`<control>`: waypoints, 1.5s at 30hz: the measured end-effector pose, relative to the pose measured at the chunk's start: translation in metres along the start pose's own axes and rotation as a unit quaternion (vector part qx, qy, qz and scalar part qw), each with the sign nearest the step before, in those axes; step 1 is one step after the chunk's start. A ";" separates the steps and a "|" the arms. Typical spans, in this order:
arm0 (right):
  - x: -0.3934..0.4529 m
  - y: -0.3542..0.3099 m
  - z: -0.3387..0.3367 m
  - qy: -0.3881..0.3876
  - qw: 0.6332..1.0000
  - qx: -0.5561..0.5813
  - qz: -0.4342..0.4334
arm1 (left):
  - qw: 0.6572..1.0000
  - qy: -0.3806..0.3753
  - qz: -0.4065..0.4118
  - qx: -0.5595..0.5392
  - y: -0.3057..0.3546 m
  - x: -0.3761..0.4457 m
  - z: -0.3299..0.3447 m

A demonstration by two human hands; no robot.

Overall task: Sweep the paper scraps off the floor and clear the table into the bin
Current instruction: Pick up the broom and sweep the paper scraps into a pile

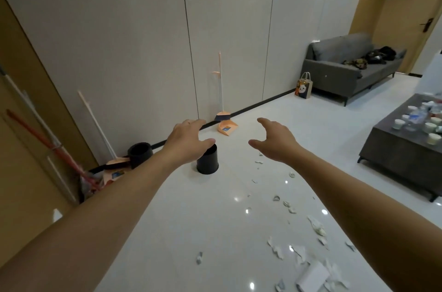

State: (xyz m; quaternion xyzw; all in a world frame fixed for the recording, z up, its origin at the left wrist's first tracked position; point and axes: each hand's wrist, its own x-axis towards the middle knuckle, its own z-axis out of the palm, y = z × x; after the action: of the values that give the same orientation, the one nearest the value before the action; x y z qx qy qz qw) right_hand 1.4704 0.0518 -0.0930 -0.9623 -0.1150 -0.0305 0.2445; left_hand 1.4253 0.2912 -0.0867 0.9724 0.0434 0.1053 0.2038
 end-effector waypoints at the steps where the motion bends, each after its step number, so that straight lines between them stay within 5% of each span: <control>1: 0.025 0.002 0.006 -0.002 1.000 0.000 0.000 | 1.000 -0.005 -0.002 0.003 -0.005 0.026 0.007; 26: 0.674 0.085 0.079 0.041 0.998 0.023 0.033 | 0.997 -0.045 0.062 0.001 -0.076 0.704 0.147; 45: 1.120 0.151 0.165 -0.046 0.994 0.068 0.066 | 0.996 -0.088 0.032 0.013 -0.135 1.154 0.266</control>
State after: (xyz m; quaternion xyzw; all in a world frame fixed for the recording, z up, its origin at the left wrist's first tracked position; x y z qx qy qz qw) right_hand 2.5951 0.2324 -0.1789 -0.9494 -0.0640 0.0384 0.3050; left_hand 2.6031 0.4587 -0.1630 0.9814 -0.0041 0.0255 0.1904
